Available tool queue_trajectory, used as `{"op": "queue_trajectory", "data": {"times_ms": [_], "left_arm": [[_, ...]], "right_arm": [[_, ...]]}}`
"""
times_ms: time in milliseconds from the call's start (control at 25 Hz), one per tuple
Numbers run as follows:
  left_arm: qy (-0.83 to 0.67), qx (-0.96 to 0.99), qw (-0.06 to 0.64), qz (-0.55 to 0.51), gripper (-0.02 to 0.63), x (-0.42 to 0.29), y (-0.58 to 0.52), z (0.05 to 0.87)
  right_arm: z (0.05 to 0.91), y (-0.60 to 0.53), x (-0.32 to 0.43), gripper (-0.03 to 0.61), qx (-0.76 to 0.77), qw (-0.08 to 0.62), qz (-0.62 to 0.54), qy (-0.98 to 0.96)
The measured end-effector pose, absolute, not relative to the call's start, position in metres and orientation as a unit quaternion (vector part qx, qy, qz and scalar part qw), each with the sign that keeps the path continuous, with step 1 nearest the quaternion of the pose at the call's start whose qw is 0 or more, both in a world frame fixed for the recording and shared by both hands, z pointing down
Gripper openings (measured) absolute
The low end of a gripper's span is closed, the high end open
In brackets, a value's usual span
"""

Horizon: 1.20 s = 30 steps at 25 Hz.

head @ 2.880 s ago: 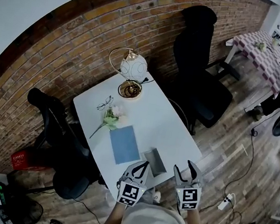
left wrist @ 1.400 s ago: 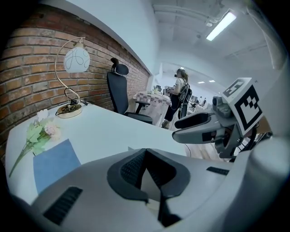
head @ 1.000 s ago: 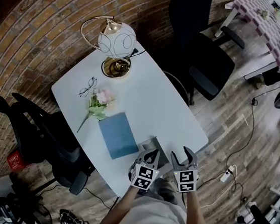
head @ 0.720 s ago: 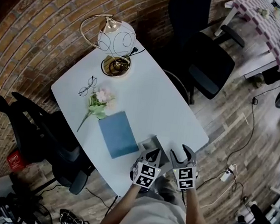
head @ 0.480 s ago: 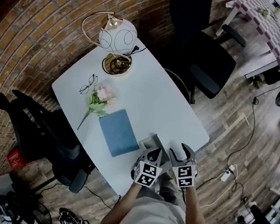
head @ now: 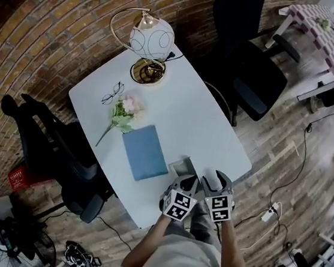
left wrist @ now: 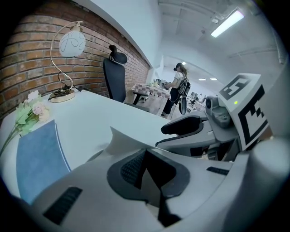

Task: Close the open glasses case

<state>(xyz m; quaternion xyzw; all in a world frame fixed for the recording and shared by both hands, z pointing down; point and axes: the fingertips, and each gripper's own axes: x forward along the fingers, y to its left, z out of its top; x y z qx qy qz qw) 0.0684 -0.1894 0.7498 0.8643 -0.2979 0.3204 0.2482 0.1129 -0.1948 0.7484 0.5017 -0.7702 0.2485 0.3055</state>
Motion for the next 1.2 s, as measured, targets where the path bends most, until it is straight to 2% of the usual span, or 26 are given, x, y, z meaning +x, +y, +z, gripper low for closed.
{"op": "queue_trajectory", "data": {"times_ms": [1200], "left_arm": [[-0.334,0.858,0.243,0.304,0.003,0.048,-0.156,0.744]], "right_arm": [[0.734,-0.17,0.088,0.235,0.465,0.302,0.217,-0.803]]}}
